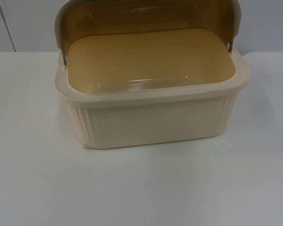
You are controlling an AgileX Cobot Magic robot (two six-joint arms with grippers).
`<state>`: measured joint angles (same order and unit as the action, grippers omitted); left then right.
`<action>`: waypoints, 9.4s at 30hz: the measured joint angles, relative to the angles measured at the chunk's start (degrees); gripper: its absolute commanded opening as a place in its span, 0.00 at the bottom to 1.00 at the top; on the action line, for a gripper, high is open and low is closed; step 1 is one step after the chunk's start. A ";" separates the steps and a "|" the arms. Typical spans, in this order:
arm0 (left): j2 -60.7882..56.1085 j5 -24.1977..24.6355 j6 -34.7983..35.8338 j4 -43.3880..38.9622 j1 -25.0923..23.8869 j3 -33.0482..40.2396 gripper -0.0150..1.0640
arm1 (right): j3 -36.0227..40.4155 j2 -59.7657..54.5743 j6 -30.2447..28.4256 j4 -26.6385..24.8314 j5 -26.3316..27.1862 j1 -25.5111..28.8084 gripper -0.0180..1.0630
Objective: Open the box lid with the left hand, place the block into the box with the right hand, then close the box lid with the left hand.
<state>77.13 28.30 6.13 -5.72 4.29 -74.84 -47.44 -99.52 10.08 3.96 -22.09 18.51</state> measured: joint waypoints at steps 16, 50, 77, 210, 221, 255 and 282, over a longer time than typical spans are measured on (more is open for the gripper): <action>0.00 0.00 0.00 0.00 0.00 0.00 0.98 | 0.00 -6.09 0.00 0.00 0.00 0.00 0.67; 0.00 -0.10 0.00 0.00 0.00 0.00 0.98 | -42.68 1.59 -5.14 -10.46 -25.84 -1.42 0.02; 0.00 0.00 0.00 0.00 0.00 0.00 0.98 | -59.11 1.59 -13.67 -11.75 -17.48 -42.87 0.02; 1.77 -0.23 -1.73 0.66 0.10 0.00 0.98 | -25.61 30.71 -15.26 -5.45 -2.43 -8.02 0.98; 4.63 -13.19 -12.04 1.48 6.48 -1.93 0.98 | -25.61 30.71 -15.26 -5.45 -2.66 -8.02 0.98; 34.85 0.36 -69.34 30.91 16.10 -36.37 0.31 | -25.61 30.71 -15.26 -5.68 -3.12 -8.02 0.98; 38.95 13.02 -75.38 33.49 16.10 -36.02 0.01 | -25.61 30.71 -14.91 -5.78 -4.84 -8.02 0.98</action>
<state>116.08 41.32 -69.25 27.77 20.39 -110.86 -73.05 -68.81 -4.83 -1.82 -26.93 10.49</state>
